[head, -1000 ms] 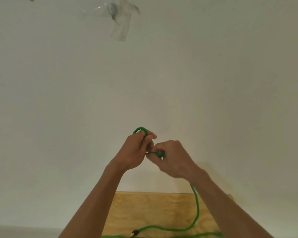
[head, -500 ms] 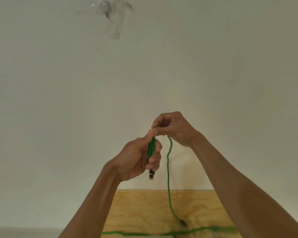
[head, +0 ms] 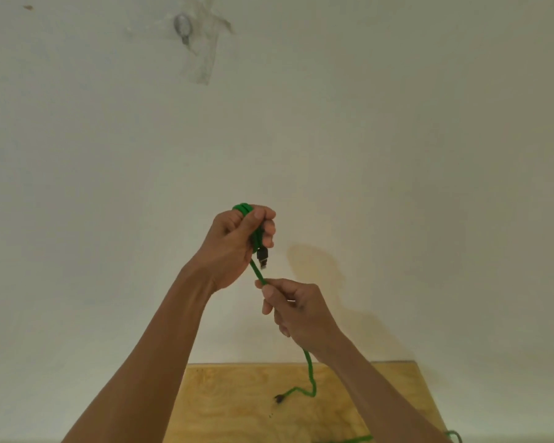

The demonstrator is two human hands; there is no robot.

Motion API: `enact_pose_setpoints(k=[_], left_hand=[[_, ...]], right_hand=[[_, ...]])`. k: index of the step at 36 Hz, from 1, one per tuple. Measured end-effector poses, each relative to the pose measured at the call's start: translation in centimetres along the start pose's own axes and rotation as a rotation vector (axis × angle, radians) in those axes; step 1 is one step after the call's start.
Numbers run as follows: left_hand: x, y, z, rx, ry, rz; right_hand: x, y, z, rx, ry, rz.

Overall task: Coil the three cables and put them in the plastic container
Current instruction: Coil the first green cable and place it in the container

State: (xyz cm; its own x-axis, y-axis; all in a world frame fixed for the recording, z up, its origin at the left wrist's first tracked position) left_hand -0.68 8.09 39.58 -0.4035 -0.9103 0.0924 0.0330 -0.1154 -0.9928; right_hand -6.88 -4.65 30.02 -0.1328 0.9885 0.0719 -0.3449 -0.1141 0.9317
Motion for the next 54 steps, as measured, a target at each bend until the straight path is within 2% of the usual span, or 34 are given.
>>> enact_pose_setpoints(k=[5,11,14,17,19,23,30,32,35,43,49,52,54], left_hand=[[-0.4,1.3,-0.2,-0.018,-0.092,0.284],[0.1,2.7,-1.6,-0.076,-0.048,0.6],[0.4,4.1,-2.6,-0.205,0.066,0.507],[1.3,5.1,-3.6,-0.371,0.17,0.279],[2.2,5.2,-4.2,-0.425,0.224,0.12],[3.1,5.0,-4.6,-0.403,0.305,-0.133],[4.8,2.9,-4.3,-0.231,0.431,-0.252],[4.9,2.3,-3.7,-0.171,0.422,-0.264],[4.2,1.4,-2.7,-0.107,0.39,-0.269],[2.2,0.8,-0.3,-0.032,0.151,-0.166],[1.4,1.1,0.2,-0.008,0.044,-0.04],[0.2,1.6,-0.1,-0.03,0.015,0.077],[-0.4,2.2,-0.6,-0.052,-0.006,0.184]], right_hand=[[-0.3,1.5,-0.1,-0.112,-0.01,-0.259],[-1.8,5.3,1.5,-0.242,0.163,-0.455],[-2.5,7.3,3.1,-0.294,0.221,-0.516],[-3.0,8.1,4.6,-0.346,0.289,-0.551],[-3.3,7.8,5.7,-0.354,0.271,-0.472],[-4.0,6.8,7.0,-0.31,0.248,-0.222],[-3.5,3.9,5.2,-0.171,0.181,0.075],[-2.9,3.1,4.0,-0.12,0.183,0.101],[-2.4,1.3,2.6,-0.057,0.136,-0.074],[-1.0,0.1,-0.1,-0.066,0.04,-0.095],[-0.3,0.4,-1.3,-0.005,-0.021,-0.057],[-0.6,0.8,-1.8,-0.039,-0.027,-0.19],[-0.9,1.6,-1.8,-0.054,0.029,-0.317]])
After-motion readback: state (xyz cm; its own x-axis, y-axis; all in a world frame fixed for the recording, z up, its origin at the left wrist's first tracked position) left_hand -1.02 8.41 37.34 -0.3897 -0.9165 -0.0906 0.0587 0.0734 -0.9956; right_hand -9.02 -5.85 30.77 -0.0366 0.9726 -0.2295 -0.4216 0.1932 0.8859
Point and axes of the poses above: each hand's wrist, its own z-axis towards the middle knuckle, its own x-axis out of the palm, y = z × x, the point moved 3 cm from there along z, towards the middle knuckle, and after that the axes turned 13 degrees about -x, right-handed, at the moved point
